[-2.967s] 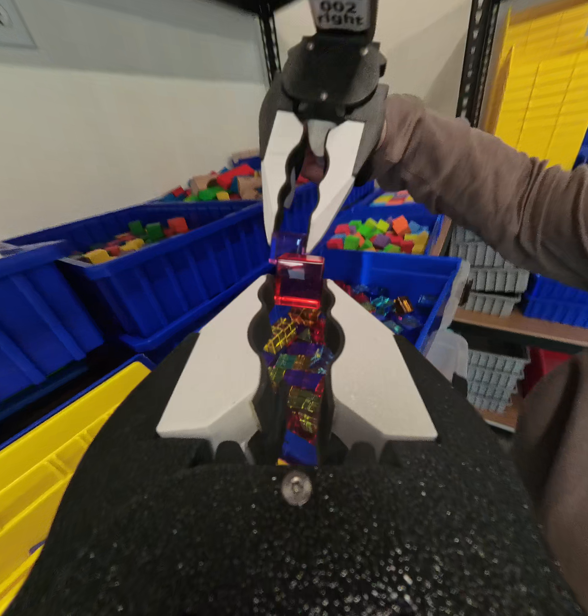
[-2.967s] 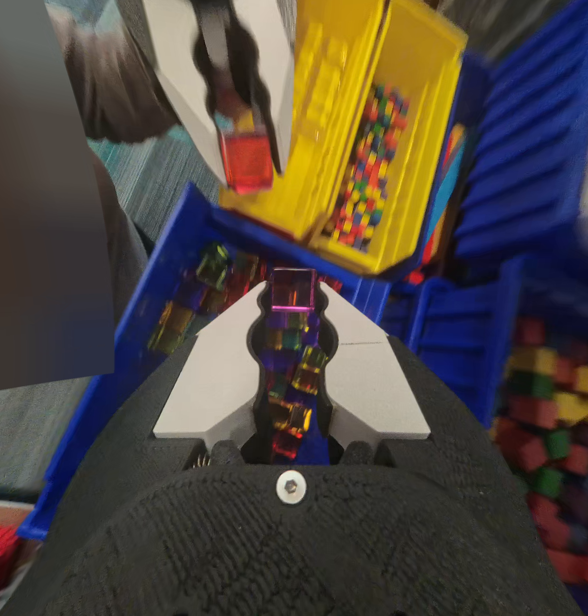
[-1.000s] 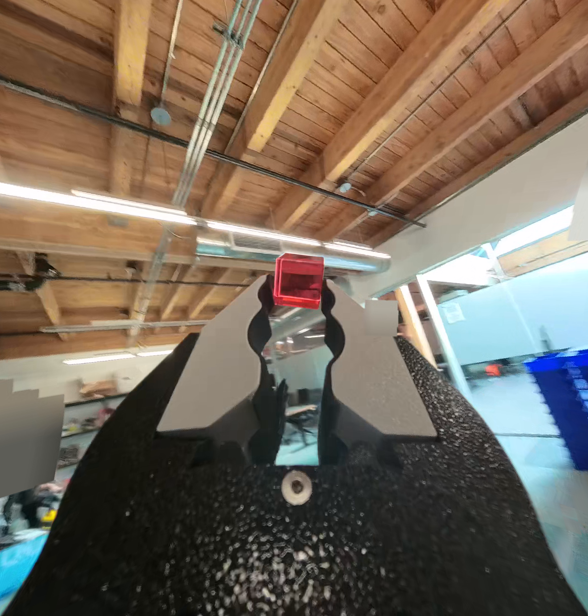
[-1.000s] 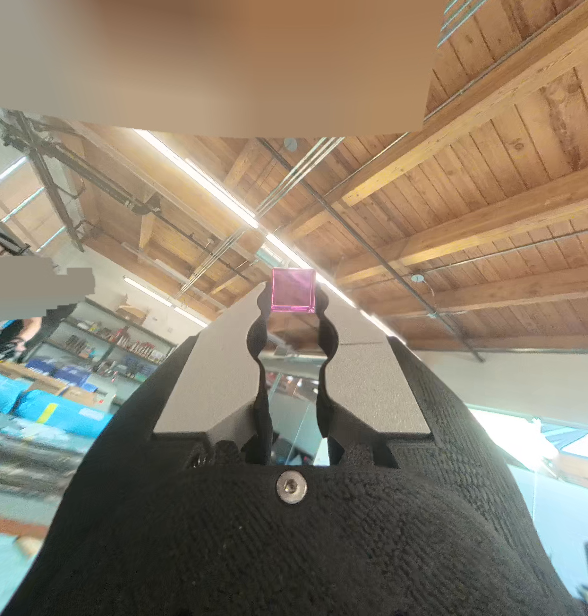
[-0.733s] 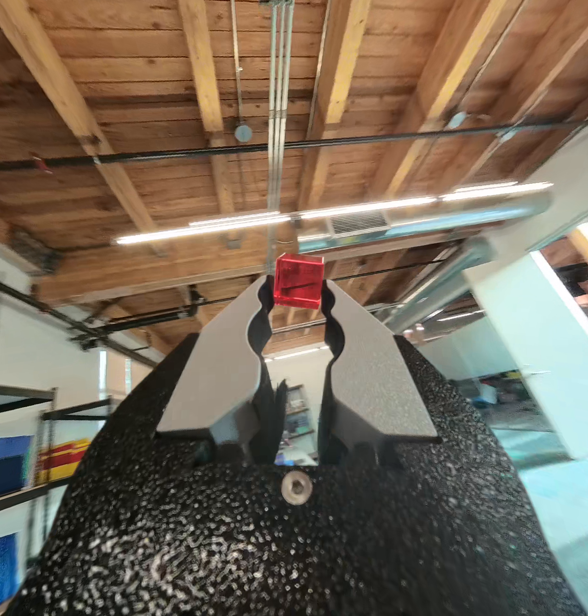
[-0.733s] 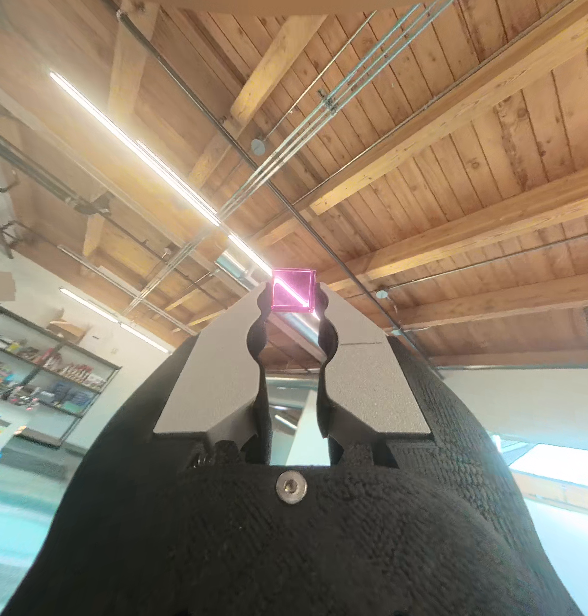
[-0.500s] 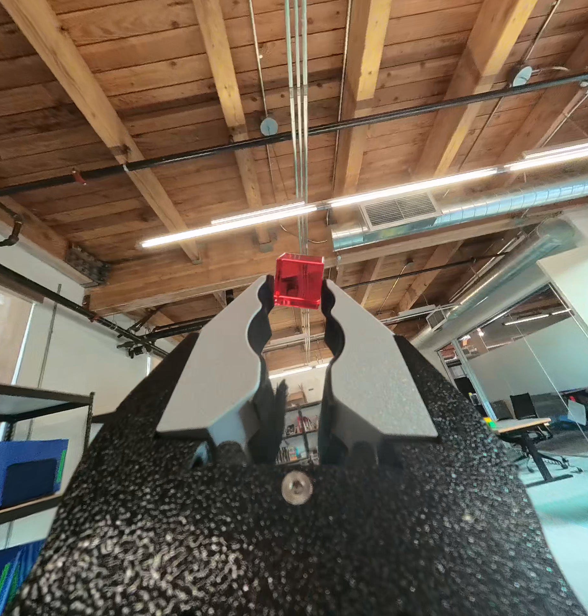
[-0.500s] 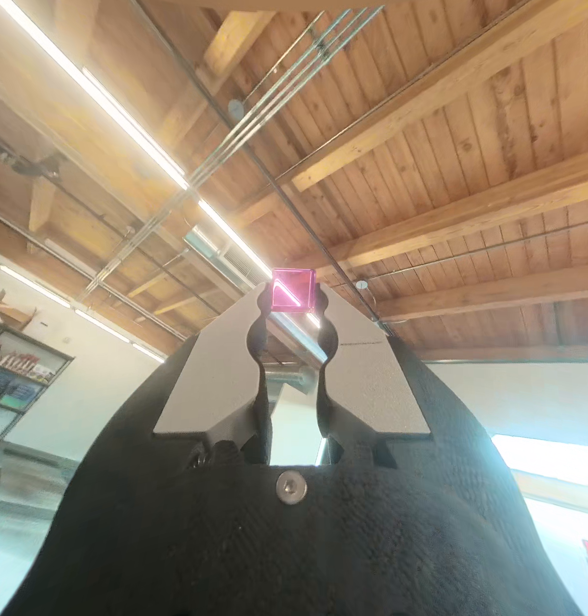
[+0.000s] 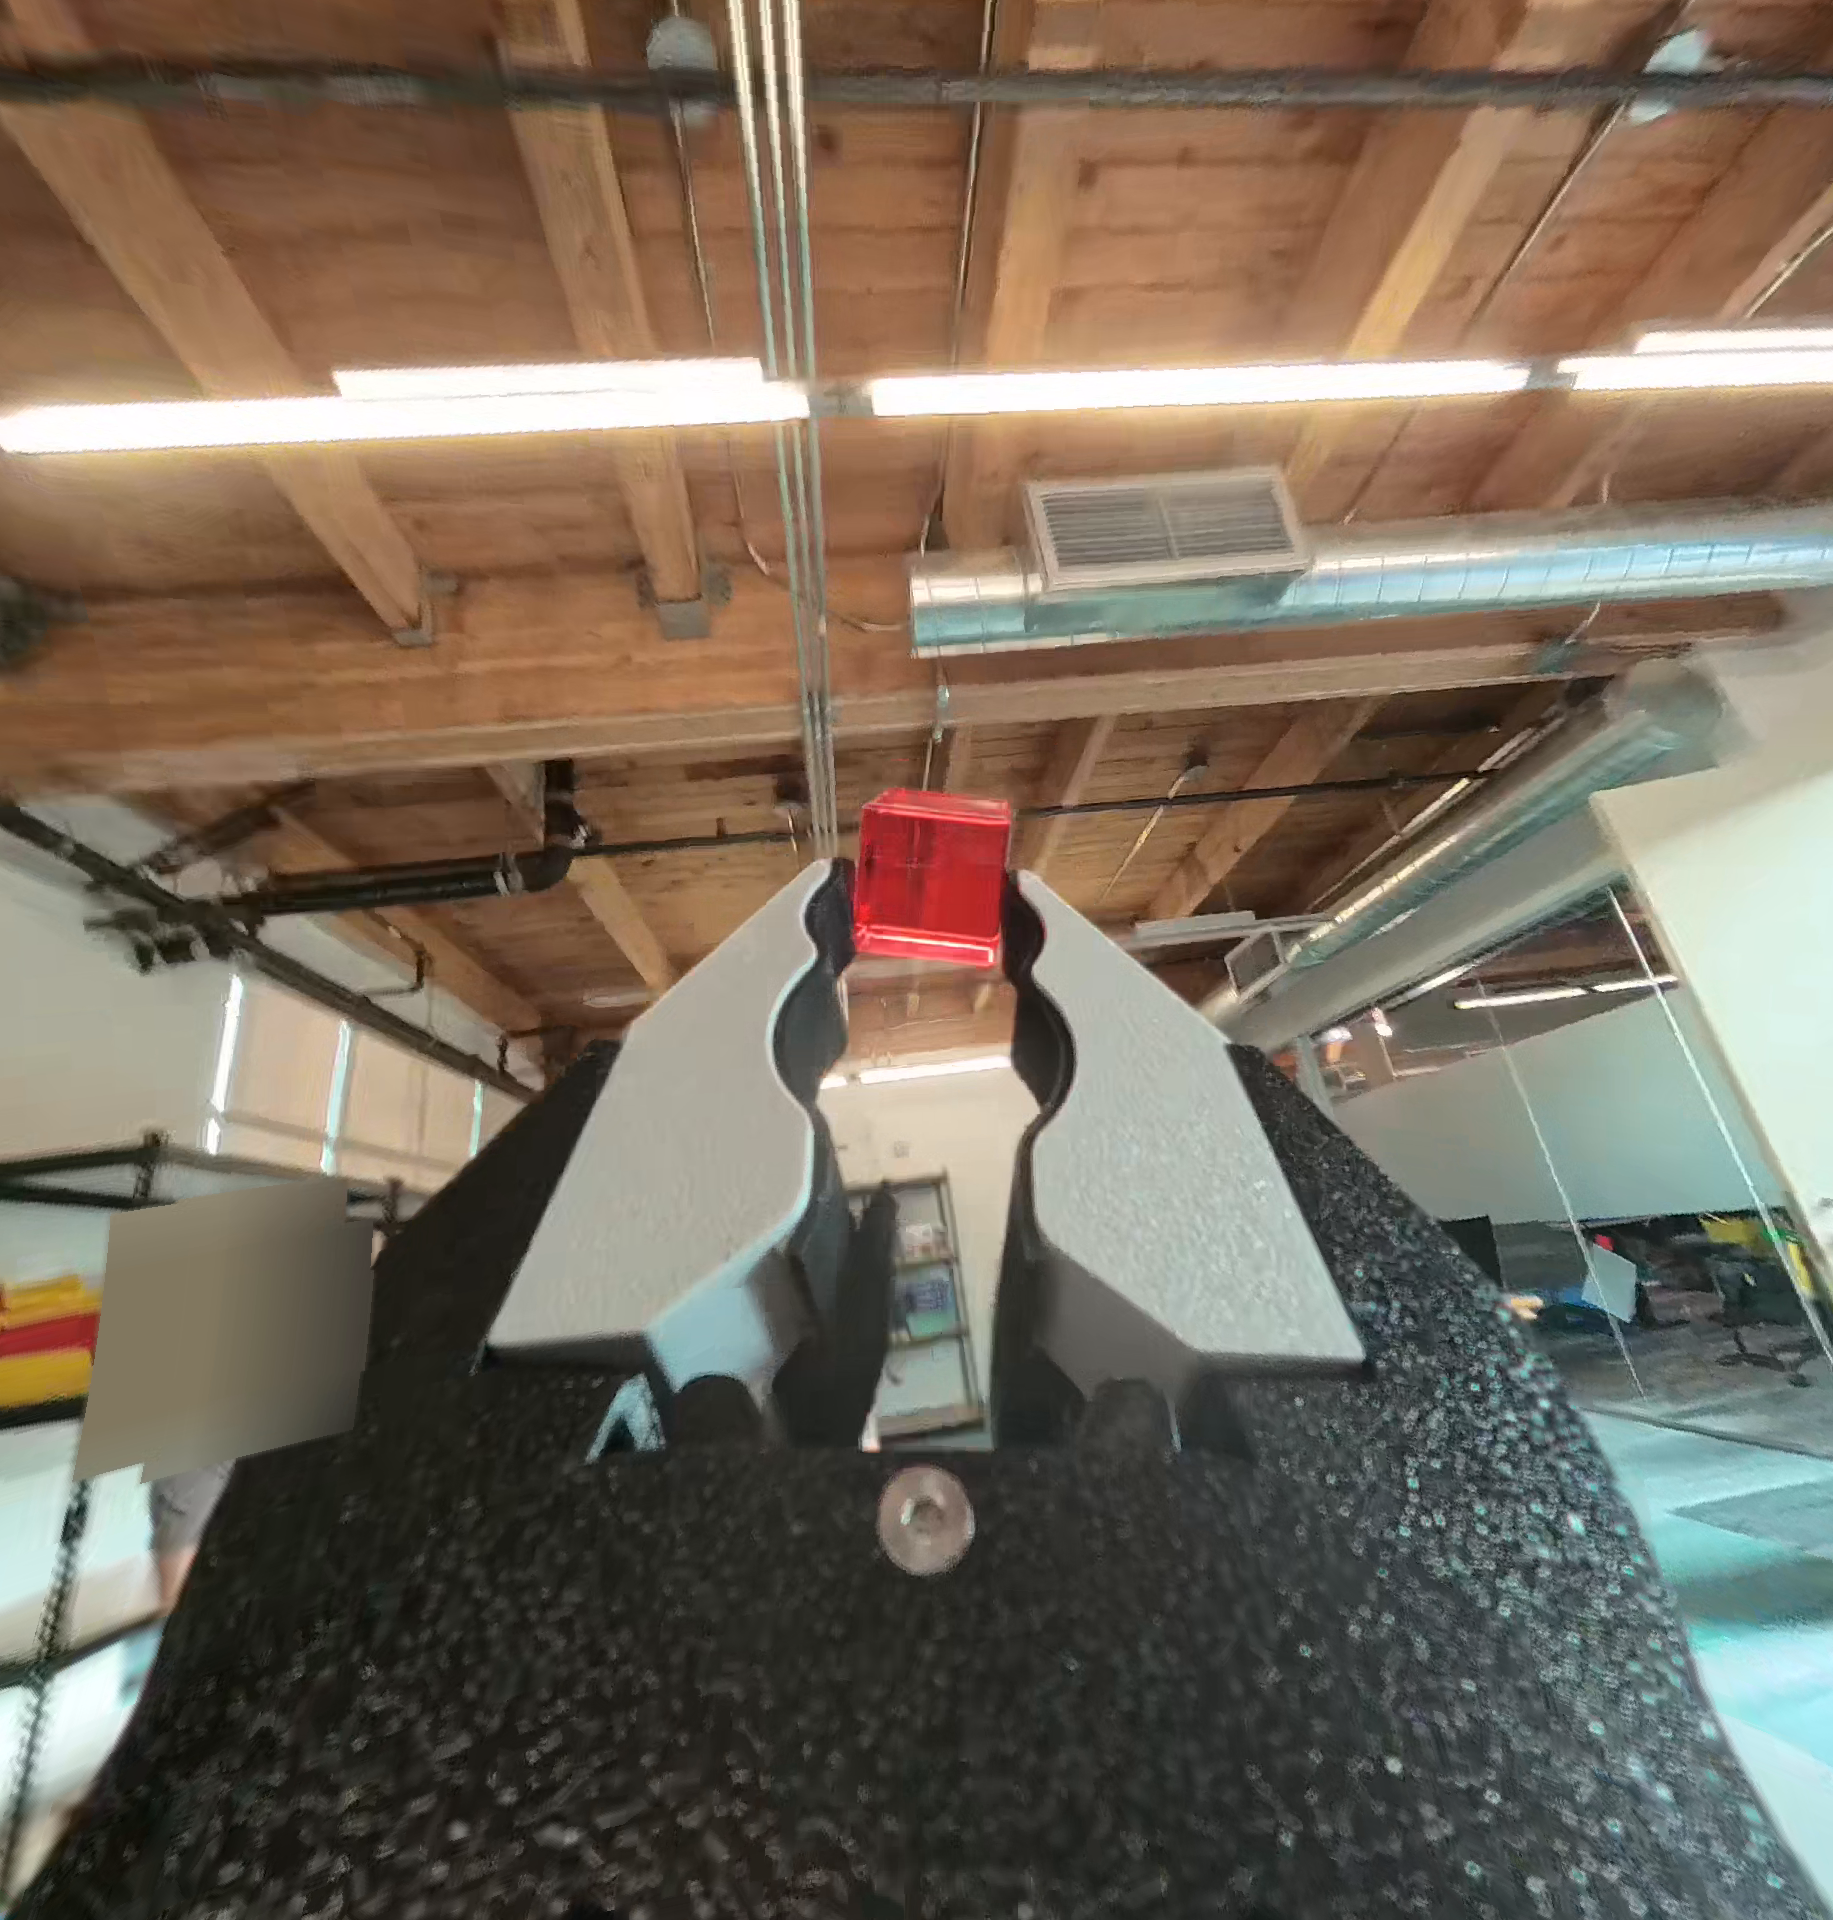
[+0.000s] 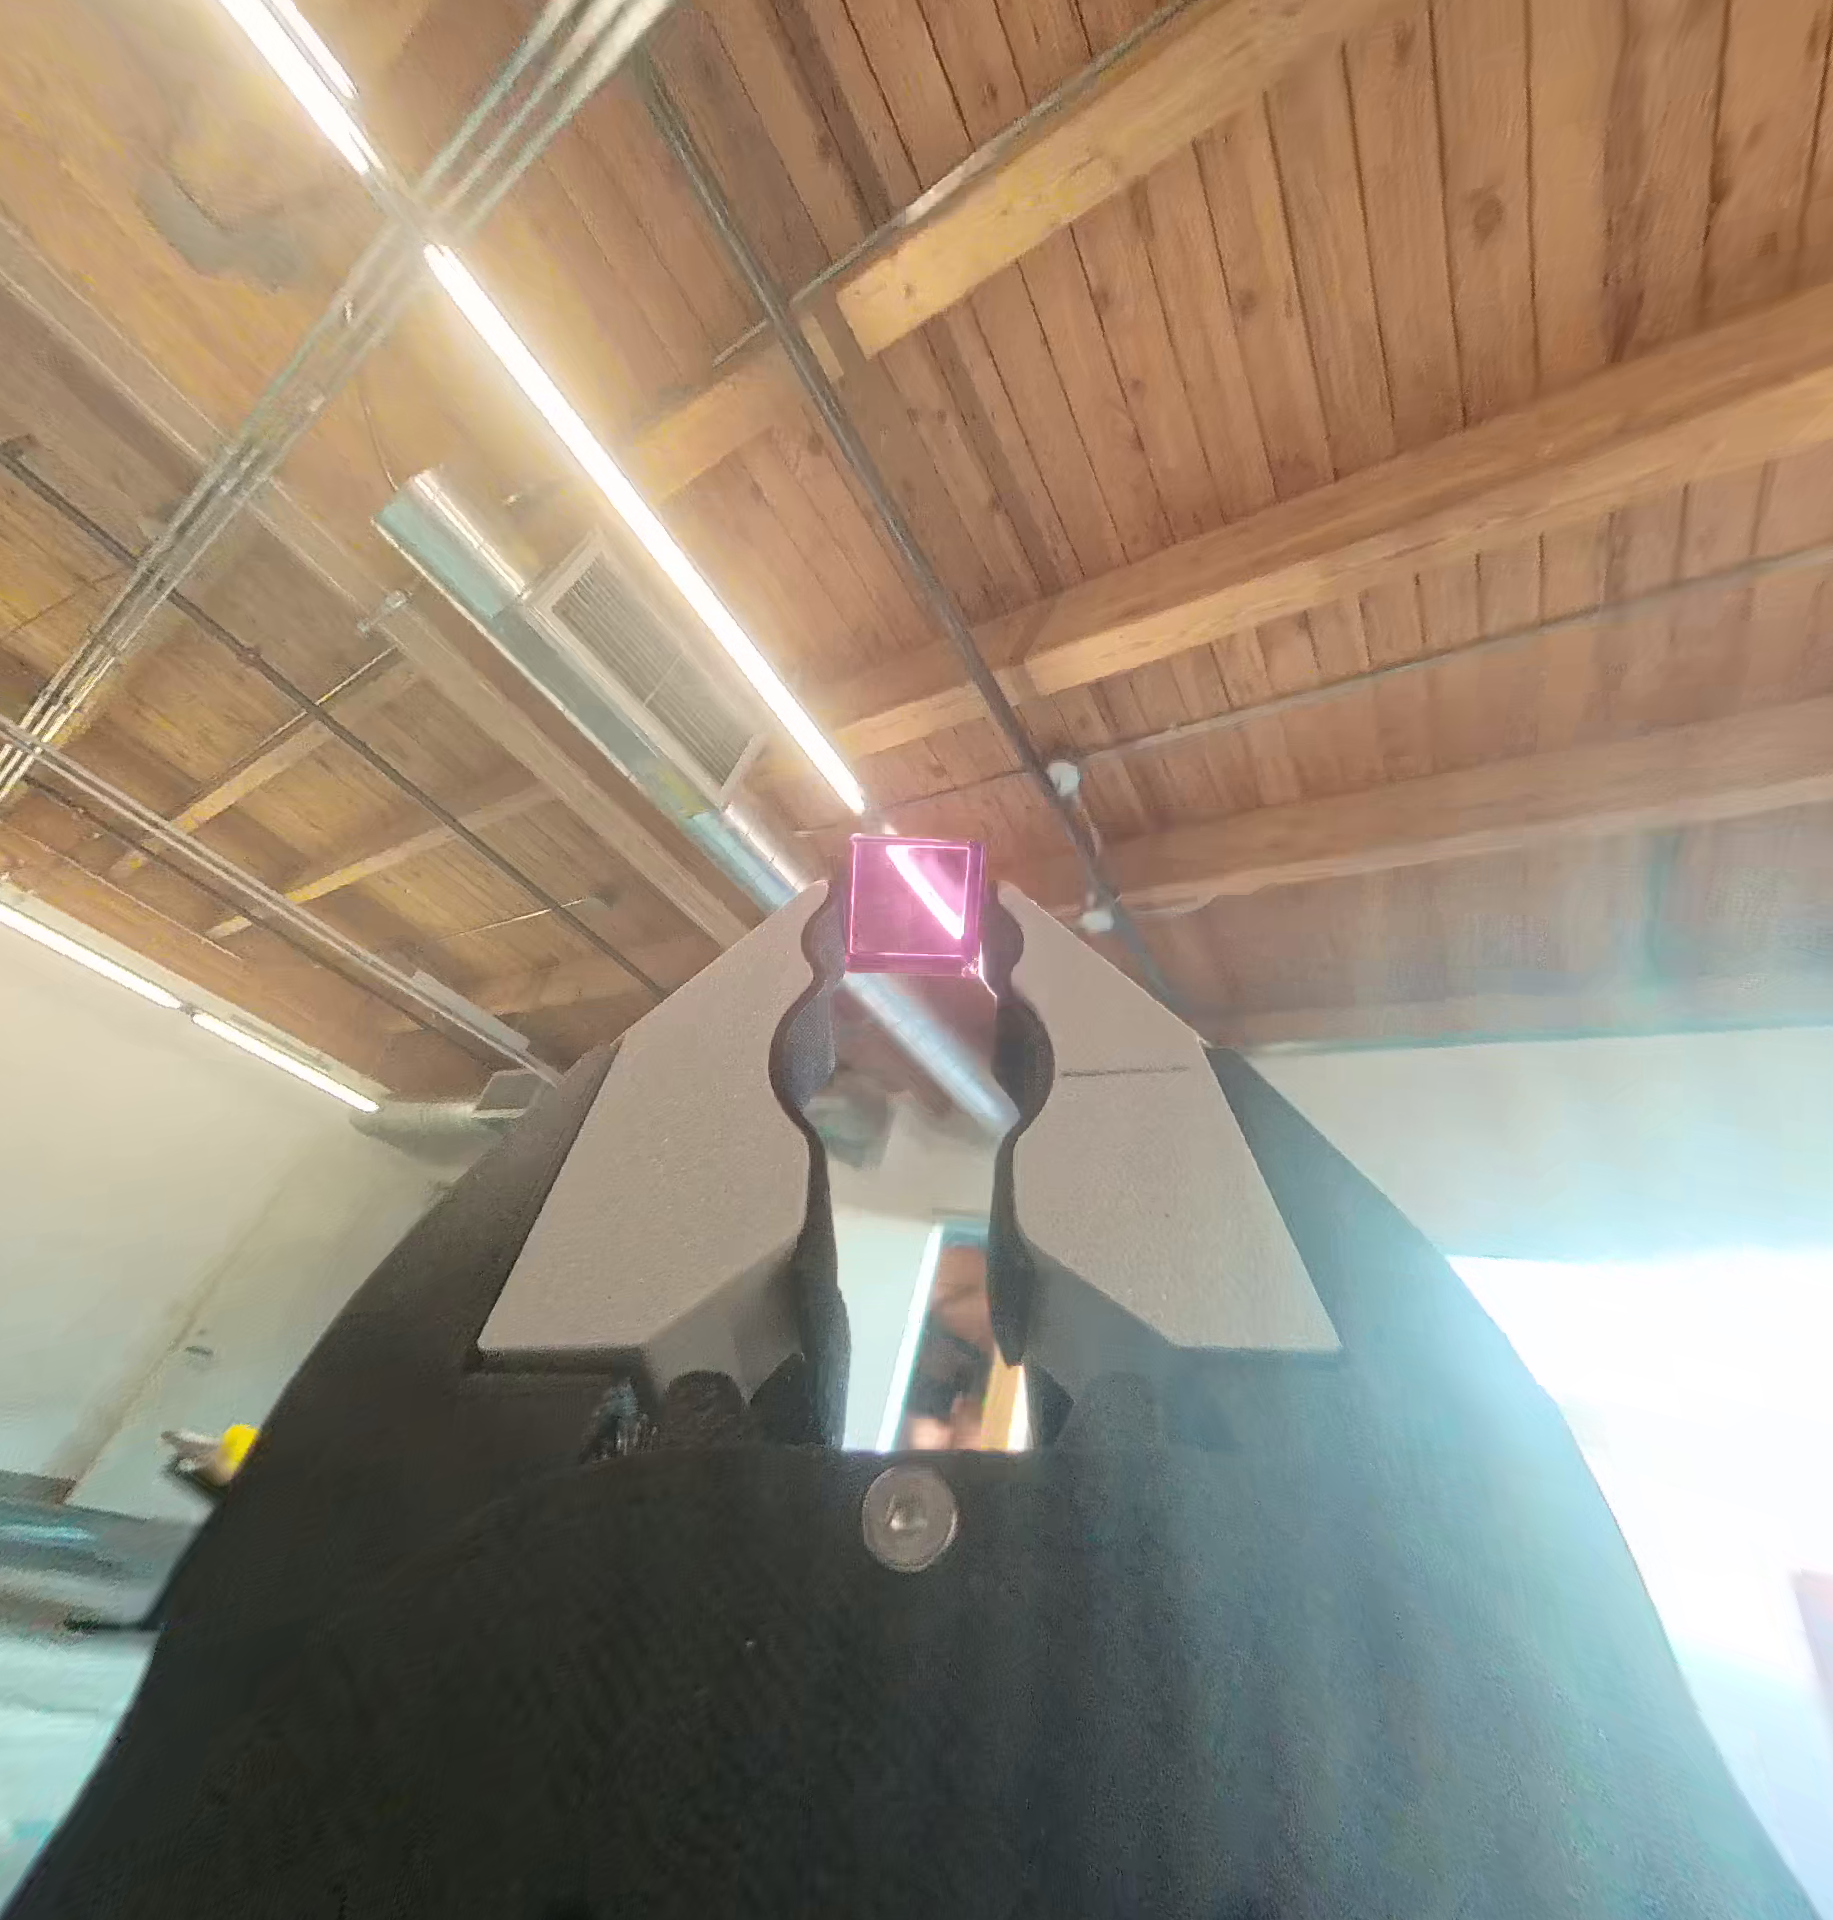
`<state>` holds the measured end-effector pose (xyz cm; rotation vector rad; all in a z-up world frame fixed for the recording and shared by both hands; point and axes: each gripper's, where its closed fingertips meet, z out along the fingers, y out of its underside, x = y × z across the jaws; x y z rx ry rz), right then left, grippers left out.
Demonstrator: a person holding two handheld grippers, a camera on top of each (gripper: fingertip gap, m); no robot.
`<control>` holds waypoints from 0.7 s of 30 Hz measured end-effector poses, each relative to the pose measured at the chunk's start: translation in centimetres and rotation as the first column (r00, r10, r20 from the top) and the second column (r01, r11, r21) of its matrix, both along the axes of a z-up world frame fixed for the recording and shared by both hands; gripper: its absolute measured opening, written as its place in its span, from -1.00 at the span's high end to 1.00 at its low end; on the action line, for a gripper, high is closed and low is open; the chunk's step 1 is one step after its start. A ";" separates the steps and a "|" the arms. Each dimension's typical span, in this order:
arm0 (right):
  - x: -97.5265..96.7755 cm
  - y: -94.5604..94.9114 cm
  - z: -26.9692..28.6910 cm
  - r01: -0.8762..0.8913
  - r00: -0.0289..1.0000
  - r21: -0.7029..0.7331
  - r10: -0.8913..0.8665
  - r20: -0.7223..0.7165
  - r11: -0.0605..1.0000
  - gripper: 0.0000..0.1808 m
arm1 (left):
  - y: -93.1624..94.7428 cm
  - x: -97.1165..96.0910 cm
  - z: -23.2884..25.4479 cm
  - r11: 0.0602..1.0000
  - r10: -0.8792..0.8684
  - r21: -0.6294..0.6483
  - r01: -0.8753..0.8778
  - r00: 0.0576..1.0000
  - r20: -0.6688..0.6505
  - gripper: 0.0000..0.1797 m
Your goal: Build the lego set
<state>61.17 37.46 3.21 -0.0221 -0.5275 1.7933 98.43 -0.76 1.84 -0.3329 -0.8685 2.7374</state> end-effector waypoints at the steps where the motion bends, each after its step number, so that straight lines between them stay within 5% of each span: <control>1: -3.2 -3.1 0.4 -0.029 0.999 0.004 0.029 0.036 1.000 0.74 | -2.5 -2.1 0.4 0.999 -0.019 0.028 0.019 1.000 0.014 0.72; 6: -13.7 -21.1 1.5 -0.236 0.971 0.024 0.234 0.054 0.971 0.74 | -13.7 -9.1 0.5 0.991 0.105 0.067 -0.117 0.980 0.167 0.71; 16: -26.2 -58.0 -1.8 -0.539 0.837 -0.014 0.537 0.104 0.842 0.74 | -43.2 -18.1 -8.5 0.902 0.245 0.282 -0.328 0.925 0.290 0.72; 21: -30.0 -73.8 -0.5 -0.618 0.786 0.089 0.616 0.057 0.781 0.74 | -59.0 -27.3 -8.7 0.895 0.170 0.334 -0.296 0.918 0.358 0.72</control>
